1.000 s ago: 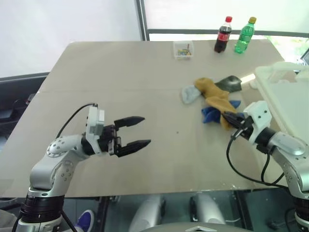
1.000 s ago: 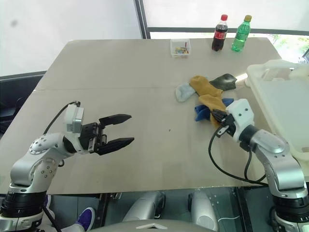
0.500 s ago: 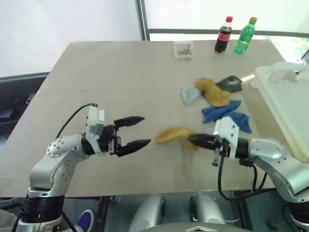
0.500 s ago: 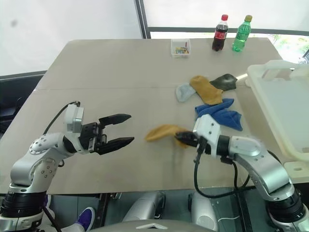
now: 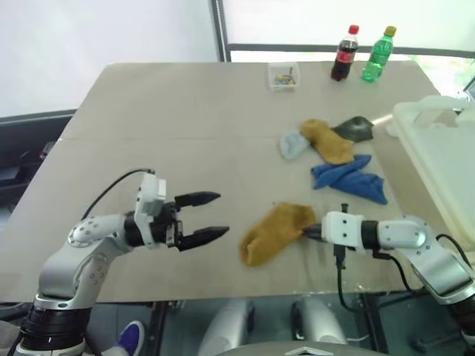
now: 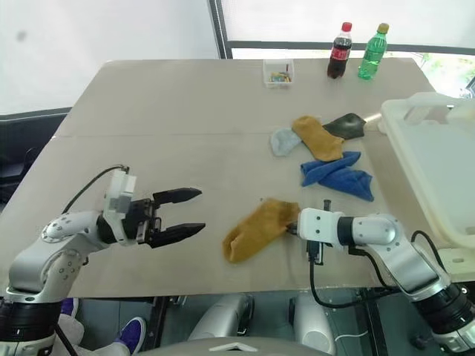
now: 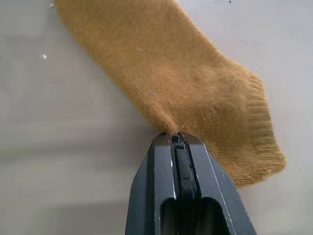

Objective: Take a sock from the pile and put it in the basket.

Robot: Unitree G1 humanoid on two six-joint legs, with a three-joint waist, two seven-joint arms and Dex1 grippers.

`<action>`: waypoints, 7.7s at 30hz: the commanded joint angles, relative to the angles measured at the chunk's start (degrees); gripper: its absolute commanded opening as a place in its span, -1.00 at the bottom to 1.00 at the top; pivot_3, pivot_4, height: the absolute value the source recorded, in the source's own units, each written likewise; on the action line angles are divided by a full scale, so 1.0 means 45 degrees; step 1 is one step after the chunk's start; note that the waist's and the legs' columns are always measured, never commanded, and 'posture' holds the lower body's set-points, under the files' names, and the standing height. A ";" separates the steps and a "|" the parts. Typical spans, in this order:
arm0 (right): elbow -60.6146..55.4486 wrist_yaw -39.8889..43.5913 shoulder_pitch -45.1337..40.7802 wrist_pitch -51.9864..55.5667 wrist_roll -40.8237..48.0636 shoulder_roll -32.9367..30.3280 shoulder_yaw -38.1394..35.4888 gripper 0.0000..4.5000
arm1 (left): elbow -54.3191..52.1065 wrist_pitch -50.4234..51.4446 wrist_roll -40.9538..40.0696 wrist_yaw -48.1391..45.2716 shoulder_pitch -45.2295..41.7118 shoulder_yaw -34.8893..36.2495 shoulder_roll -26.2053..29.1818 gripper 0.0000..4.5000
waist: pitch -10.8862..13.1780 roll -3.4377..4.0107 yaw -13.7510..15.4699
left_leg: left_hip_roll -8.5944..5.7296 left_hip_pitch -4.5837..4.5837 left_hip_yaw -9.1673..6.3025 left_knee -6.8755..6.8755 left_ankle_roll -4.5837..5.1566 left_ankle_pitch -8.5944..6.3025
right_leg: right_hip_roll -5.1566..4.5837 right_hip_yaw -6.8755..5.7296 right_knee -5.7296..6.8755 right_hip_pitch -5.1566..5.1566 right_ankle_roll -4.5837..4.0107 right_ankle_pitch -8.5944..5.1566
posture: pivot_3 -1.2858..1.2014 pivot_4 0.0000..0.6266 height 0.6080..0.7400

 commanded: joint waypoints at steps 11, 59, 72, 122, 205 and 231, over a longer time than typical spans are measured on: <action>-0.3386 -0.0752 0.0838 0.4471 0.1515 0.0177 -0.0673 -0.97 | 0.1277 -0.2041 0.2753 0.0162 -0.1508 -0.1593 -0.0137 1.00 | 0.0000 0.0001 0.0177 | 0.0006 0.0000 0.0003 0.0004 0.0007 -0.0006 | 0.0006 0.0002 -0.0005 0.0004 0.0004 0.0018 | 0.03 -0.52 1.00; -0.2513 -0.3795 0.1745 0.4614 0.0179 0.1667 -0.1482 -0.92 | 0.5368 -0.6363 0.5276 -0.0503 -0.3795 -0.4181 -0.2593 1.00 | -0.0046 0.0010 0.0157 | -0.0004 0.0080 -0.0004 0.0032 0.0032 -0.0019 | 0.0017 0.0000 0.0000 0.0095 0.0033 0.0043 | 0.03 -0.52 1.00; 0.0410 -0.6209 -0.3158 0.4901 0.0362 0.3853 -0.3311 0.20 | 0.2514 -0.3121 0.2406 0.0971 -0.3042 -0.1669 -0.2275 1.00 | -0.0035 0.0012 -0.0166 | 0.0004 0.0068 0.0003 0.0024 0.0009 -0.0005 | 0.0024 0.0013 -0.0003 0.0074 0.0031 0.0044 | 0.03 -0.52 1.00; 0.9294 -0.5391 -0.8475 0.3796 -0.1194 0.5854 -0.1993 -0.99 | -0.0322 -0.1975 0.0344 0.2527 0.0283 0.0838 -0.1747 1.00 | -0.0031 0.0028 -0.0533 | 0.0028 -0.0022 0.0141 0.0000 0.0006 -0.0002 | 0.0052 0.0169 0.0051 -0.0107 0.0005 0.0061 | 0.03 -0.52 1.00; 0.3395 -0.2662 -0.3680 0.4025 0.0395 0.3321 -0.0549 0.08 | 0.4042 -0.0358 0.4722 0.4328 -0.3284 -0.3104 -0.3432 0.69 | -0.0037 0.0021 -0.0159 | 0.0028 -0.0022 0.0130 0.0014 0.0006 -0.0003 | 0.0052 0.0157 0.0052 -0.0099 0.0008 0.0071 | 0.03 -0.52 1.00; -0.2750 -0.1852 -0.2733 0.7381 0.5480 0.2240 -0.3718 -1.00 | 0.0761 0.2883 -0.1568 0.0928 -0.2201 -0.0816 -0.2037 -0.97 | -0.0033 0.0022 -0.0155 | 0.0038 -0.0031 0.0113 0.0016 0.0008 -0.0004 | 0.0052 0.0143 0.0034 -0.0089 0.0008 0.0071 | 0.03 -0.52 1.00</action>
